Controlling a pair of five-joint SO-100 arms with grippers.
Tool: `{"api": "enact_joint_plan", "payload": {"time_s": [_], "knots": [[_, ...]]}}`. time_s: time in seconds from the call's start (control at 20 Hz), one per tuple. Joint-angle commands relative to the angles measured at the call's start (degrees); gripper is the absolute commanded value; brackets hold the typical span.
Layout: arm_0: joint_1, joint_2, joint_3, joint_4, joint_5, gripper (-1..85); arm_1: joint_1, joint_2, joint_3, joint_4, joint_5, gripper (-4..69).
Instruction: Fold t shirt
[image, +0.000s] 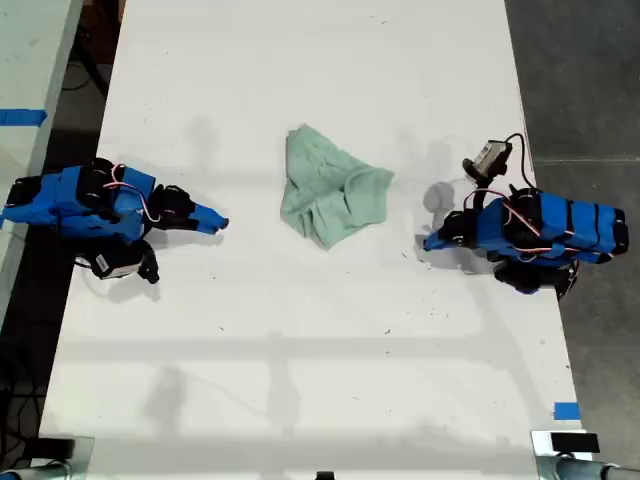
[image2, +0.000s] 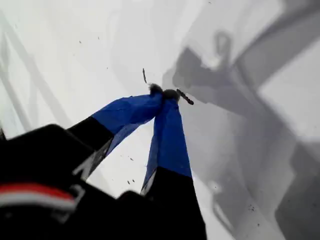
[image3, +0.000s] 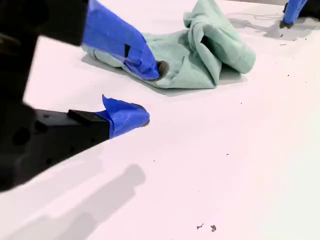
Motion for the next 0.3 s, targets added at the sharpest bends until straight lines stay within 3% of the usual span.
{"api": "enact_joint_plan", "payload": {"time_s": [0.0,0.25], "knots": [[0.8,0.5,0.4,0.0,-0.9,11.2,-0.5,0.4,2.7,-0.9,-2.4,1.5],[0.8,0.5,0.4,0.0,-0.9,11.2,-0.4,0.4,2.7,-0.9,-2.0,1.8]]}}
